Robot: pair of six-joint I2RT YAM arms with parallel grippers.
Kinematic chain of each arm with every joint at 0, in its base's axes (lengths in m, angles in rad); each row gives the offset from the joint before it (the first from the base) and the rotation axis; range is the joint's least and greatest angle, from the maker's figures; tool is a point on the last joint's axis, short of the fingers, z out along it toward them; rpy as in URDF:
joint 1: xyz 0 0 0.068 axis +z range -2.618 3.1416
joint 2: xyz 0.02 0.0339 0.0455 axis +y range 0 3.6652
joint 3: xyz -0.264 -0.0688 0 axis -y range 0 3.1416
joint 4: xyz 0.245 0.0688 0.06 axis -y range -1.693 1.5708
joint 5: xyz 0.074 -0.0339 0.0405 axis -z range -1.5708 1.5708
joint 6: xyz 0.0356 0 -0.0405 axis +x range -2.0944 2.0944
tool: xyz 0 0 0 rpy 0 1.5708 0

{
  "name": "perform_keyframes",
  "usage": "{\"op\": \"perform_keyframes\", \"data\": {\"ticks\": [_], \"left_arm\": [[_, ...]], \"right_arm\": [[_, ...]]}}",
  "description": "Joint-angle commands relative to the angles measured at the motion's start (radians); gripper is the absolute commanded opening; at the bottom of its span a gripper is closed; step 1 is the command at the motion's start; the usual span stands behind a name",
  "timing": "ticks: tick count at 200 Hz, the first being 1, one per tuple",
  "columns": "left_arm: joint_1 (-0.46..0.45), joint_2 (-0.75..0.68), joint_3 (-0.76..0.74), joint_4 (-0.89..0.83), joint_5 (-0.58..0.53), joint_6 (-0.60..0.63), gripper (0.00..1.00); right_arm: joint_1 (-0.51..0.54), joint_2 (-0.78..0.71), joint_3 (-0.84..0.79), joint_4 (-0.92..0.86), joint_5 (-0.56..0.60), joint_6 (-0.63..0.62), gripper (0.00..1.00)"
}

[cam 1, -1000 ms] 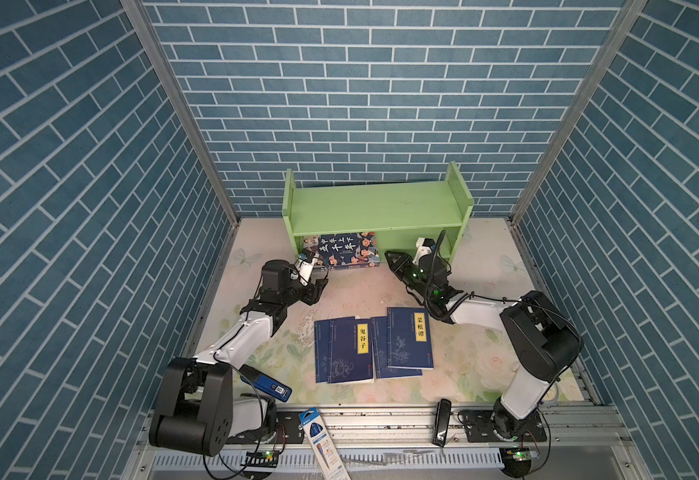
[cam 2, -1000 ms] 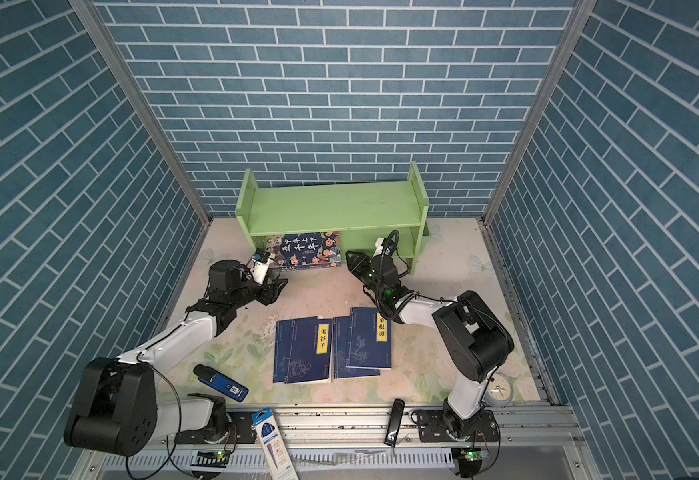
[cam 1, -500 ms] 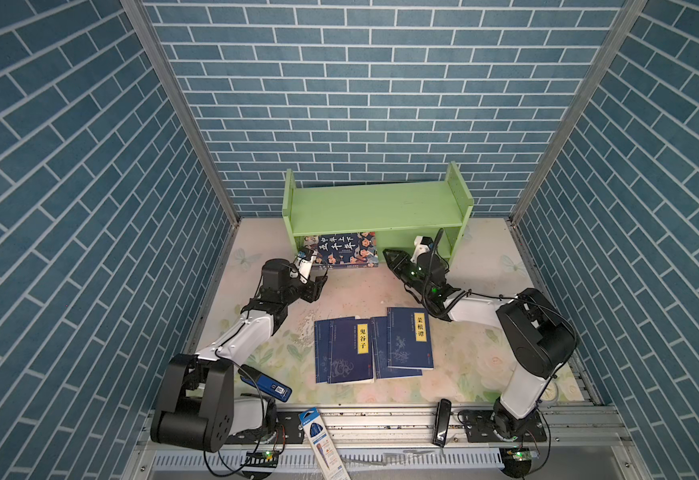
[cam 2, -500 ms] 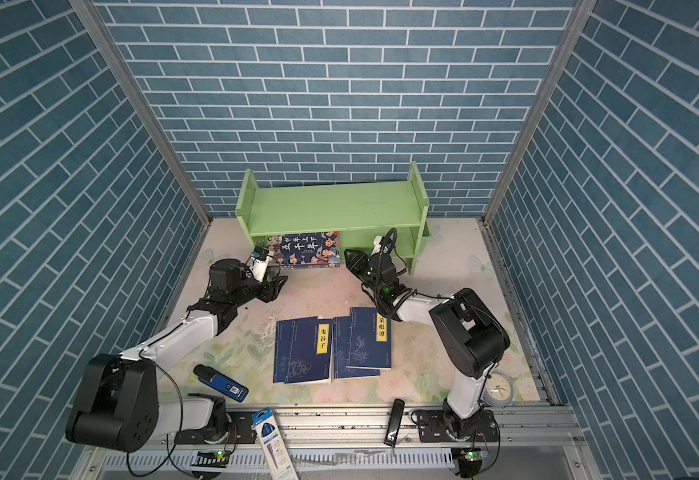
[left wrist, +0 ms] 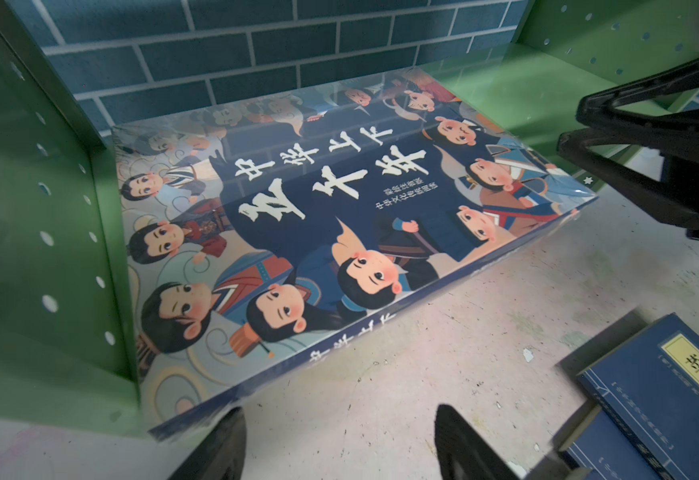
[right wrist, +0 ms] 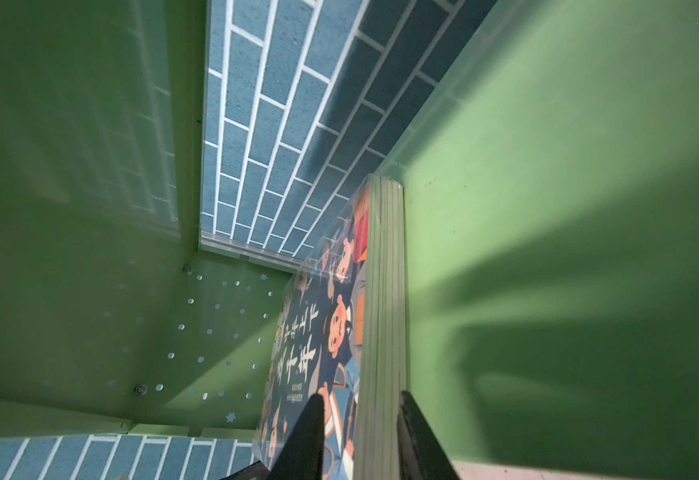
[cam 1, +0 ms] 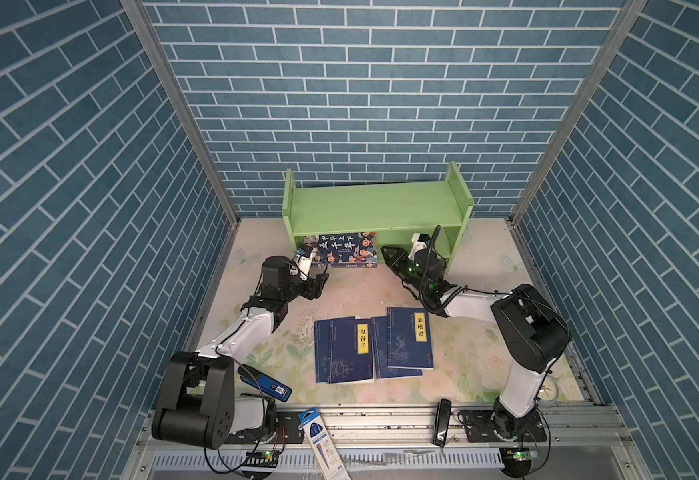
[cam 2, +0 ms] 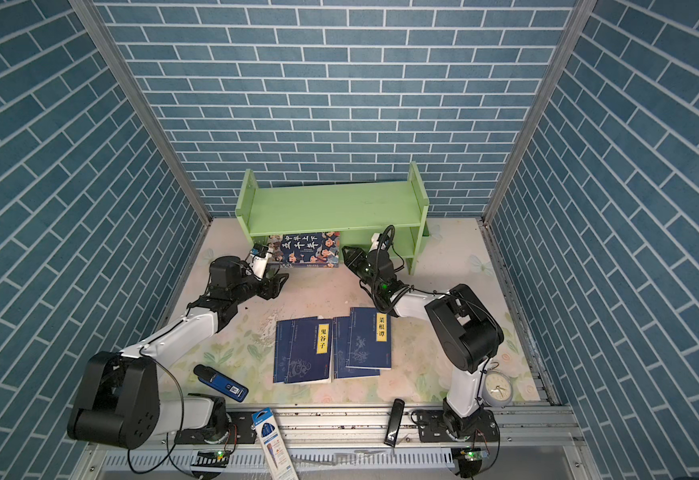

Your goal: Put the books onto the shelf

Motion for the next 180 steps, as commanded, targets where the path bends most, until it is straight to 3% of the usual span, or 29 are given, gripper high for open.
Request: {"op": "perform_keyframes", "data": {"ticks": [1,52,82,128,180], "left_arm": [[-0.002,-0.09,0.021,-0.112,0.059,0.036,0.78],[0.028,-0.224,0.177,-0.58,0.096,0.034,0.83],[0.053,-0.251,0.292,-0.743,0.129,-0.002,0.86],[0.069,-0.26,0.4,-0.842,0.135,-0.066,0.89],[0.083,-0.269,0.379,-0.826,0.117,-0.105,0.89]], "right_arm": [[-0.005,0.028,0.043,0.015,-0.02,0.012,0.31],[-0.007,0.066,0.091,-0.029,-0.027,0.025,0.31],[-0.008,0.1,0.133,-0.035,-0.057,0.035,0.31],[-0.008,0.136,0.191,-0.054,-0.087,0.042,0.31],[-0.006,0.167,0.226,-0.052,-0.106,0.052,0.31]]}}
